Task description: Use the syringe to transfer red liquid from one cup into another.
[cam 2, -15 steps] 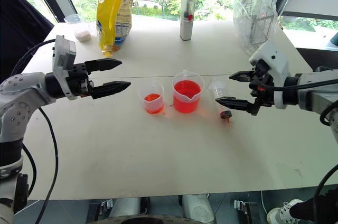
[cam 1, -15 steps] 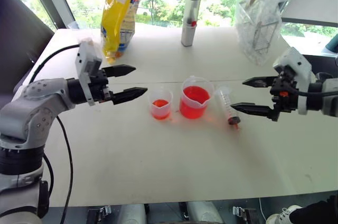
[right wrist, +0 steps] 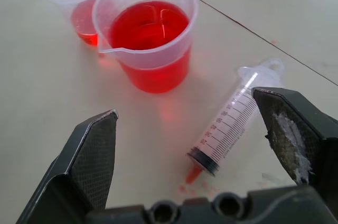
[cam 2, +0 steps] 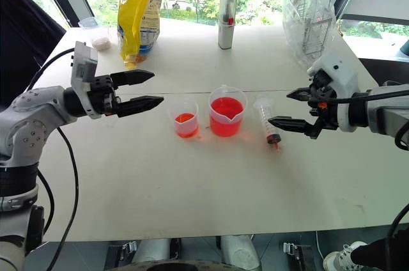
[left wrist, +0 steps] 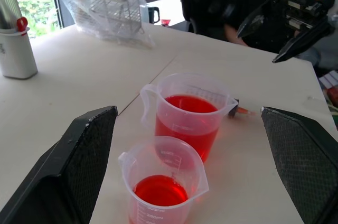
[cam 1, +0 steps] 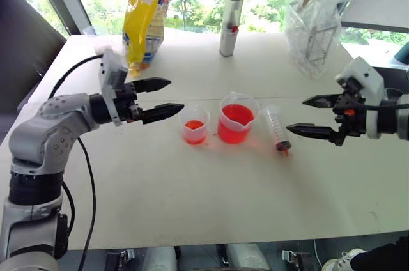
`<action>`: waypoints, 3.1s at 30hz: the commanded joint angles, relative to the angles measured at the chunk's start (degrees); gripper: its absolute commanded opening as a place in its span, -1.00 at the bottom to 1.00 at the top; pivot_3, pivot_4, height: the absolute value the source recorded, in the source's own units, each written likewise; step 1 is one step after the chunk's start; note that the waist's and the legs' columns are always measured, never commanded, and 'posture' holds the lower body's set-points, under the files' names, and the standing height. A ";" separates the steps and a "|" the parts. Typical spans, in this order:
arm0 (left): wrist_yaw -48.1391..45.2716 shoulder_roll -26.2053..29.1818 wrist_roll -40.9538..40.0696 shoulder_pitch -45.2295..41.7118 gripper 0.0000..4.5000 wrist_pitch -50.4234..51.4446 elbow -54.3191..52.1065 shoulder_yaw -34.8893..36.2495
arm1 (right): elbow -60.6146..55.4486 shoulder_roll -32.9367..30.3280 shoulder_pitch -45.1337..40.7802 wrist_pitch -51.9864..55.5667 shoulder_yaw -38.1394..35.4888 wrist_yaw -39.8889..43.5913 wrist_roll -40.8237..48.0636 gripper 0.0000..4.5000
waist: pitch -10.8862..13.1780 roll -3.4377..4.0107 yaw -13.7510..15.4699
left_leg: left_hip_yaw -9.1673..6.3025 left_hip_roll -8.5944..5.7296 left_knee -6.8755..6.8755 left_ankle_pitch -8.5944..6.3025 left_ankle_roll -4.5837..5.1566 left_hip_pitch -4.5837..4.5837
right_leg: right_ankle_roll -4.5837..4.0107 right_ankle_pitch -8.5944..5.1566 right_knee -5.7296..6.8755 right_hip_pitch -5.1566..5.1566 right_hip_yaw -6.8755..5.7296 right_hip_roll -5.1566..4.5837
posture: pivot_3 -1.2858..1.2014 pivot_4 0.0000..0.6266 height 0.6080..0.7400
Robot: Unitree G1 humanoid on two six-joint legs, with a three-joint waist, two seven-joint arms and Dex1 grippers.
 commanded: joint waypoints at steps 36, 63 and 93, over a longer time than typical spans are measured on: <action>1.13 -3.14 3.52 0.69 1.00 -5.73 -1.89 -1.93 | 59.05 30.46 -37.06 8.25 37.36 -9.06 -27.78 0.36 | -0.04 0.07 -0.38 | 0.11 -0.07 0.11 -0.03 0.07 -0.32 | -0.05 0.06 0.36 -0.49 0.05 0.09 | 0.03 -0.52 1.00; -10.72 -8.35 7.62 -25.91 1.00 -9.98 23.68 -6.61 | 0.35 45.88 -15.37 -17.89 -4.30 -24.68 -17.60 -0.40 | -0.08 0.04 0.06 | -0.01 -0.09 0.12 -0.01 0.04 -0.27 | -0.04 0.06 0.43 -0.36 -0.19 0.15 | 0.03 -0.52 1.00; -15.07 -21.26 16.43 -35.44 1.00 -16.47 38.02 -9.87 | 7.56 55.90 6.15 -51.60 12.44 -26.66 -28.67 -0.40 | -0.08 0.07 -0.24 | -0.02 -0.11 0.15 0.00 0.02 -0.26 | -0.04 0.05 0.44 -0.35 -0.14 0.17 | 0.03 -0.52 1.00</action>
